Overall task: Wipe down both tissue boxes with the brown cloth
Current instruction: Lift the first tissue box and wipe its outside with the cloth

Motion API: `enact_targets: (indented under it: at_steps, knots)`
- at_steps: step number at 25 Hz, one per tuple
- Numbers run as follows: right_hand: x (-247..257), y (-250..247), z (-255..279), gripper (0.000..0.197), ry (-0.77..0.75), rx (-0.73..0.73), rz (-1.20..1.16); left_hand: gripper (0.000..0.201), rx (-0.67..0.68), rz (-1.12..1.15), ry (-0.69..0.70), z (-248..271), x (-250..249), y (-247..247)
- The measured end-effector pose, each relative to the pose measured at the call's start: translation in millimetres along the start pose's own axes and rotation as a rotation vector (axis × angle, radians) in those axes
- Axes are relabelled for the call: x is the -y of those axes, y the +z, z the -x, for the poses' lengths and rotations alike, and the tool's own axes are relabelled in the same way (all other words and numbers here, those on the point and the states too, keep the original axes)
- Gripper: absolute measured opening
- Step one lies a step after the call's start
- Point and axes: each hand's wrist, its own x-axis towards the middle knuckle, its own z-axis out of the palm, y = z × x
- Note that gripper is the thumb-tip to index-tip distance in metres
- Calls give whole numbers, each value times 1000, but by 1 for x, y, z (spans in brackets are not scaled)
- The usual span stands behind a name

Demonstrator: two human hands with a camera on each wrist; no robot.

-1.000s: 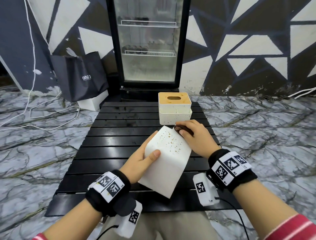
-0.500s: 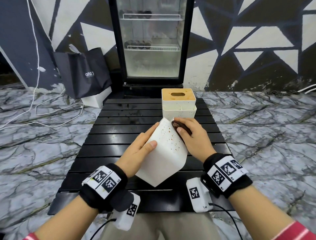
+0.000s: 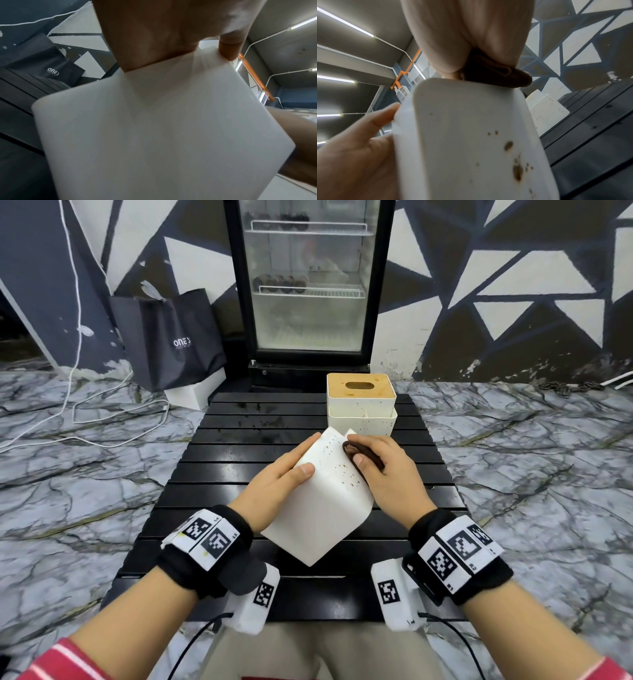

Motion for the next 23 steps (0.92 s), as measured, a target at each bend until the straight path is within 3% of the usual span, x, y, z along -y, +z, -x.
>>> enact_targets:
  at_steps: [6,10,13,17,23]
  knots:
    - [7,0,19,32,-110,59,5,60,10,16,4,-3,-1,-2]
    - [4,-5,10,30,-58,44,-6,66,41,-22,6,-5,0,-4]
    - [13,1,2,30,-52,46,11,62,42,-33,0,-4,-2,-5]
    - [28,9,11,31,-171,80,-4,44,48,-58,15,-2,-10,-3]
    - [22,-1,15,30,-183,94,-11,49,52,-35,24,-1,-9,-3]
